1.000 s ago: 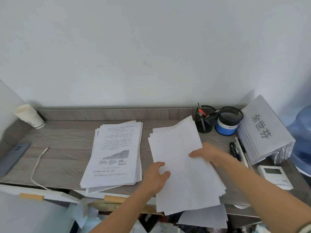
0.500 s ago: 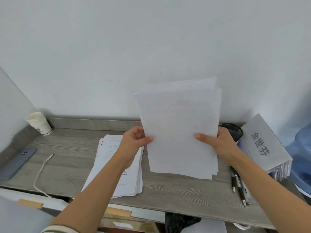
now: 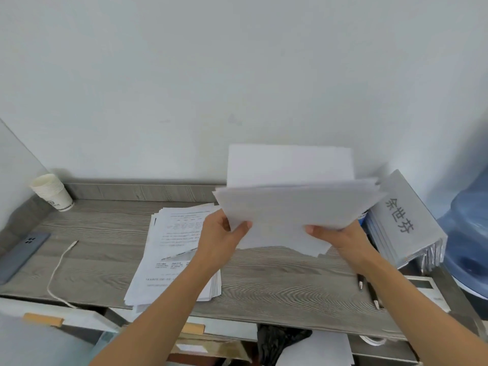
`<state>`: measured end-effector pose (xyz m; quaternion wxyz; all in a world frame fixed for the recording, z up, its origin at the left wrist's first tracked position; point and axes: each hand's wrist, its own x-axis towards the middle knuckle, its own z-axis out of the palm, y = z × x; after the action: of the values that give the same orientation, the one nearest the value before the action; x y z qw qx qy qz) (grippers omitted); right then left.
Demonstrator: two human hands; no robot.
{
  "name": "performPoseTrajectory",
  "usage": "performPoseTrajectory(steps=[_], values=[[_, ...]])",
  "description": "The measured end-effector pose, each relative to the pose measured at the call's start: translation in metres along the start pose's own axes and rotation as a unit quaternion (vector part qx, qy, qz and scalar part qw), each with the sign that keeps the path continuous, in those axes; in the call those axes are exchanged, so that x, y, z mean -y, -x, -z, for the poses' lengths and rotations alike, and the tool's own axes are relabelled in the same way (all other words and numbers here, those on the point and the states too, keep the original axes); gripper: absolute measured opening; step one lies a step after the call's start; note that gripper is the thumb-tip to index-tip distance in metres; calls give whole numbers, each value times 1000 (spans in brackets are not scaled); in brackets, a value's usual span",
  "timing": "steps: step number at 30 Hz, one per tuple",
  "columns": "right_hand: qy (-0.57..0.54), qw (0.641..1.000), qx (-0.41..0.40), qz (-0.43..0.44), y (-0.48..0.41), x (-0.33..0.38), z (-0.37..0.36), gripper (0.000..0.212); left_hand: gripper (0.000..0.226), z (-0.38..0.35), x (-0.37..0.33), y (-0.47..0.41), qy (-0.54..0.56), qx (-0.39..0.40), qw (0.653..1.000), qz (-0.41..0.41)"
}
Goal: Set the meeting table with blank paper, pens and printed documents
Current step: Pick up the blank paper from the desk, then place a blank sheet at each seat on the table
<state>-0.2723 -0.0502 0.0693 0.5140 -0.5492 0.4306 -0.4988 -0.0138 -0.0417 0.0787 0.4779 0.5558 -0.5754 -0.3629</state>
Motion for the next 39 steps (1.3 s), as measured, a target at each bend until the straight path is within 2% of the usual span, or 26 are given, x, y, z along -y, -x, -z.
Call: performPoseTrajectory(steps=[3,6,12,16,19,23,27,33,34,37,39], values=[[6,1000,-13,-21,-1,-7,5,41,35,2,4,-1,39,20,999,25],[16,998,-9,-63,-2,-14,6,32,42,0,5,-2,56,39,997,48],[43,996,-9,-80,-7,-17,-2,29,19,-18,0,-5,37,30,996,79],[56,994,-29,-87,-7,-13,-14,17,8,-24,-10,2,23,17,996,82],[53,995,-24,-87,0,-2,-30,19,5,-4,-21,21,70,0,991,118],[48,992,34,-114,24,7,-68,24,11,43,-10,73,145,-20,967,207],[46,973,146,-175,64,0,-125,18,13,82,17,158,159,-126,941,270],[43,910,319,-261,148,-26,-221,28,33,134,50,317,147,-294,874,358],[45,900,343,-265,165,-29,-238,28,31,140,50,345,147,-320,861,367],[65,864,422,-268,225,-31,-286,28,8,157,43,432,153,-420,814,370],[90,840,476,-246,262,-30,-313,21,10,163,34,487,162,-477,782,367]])
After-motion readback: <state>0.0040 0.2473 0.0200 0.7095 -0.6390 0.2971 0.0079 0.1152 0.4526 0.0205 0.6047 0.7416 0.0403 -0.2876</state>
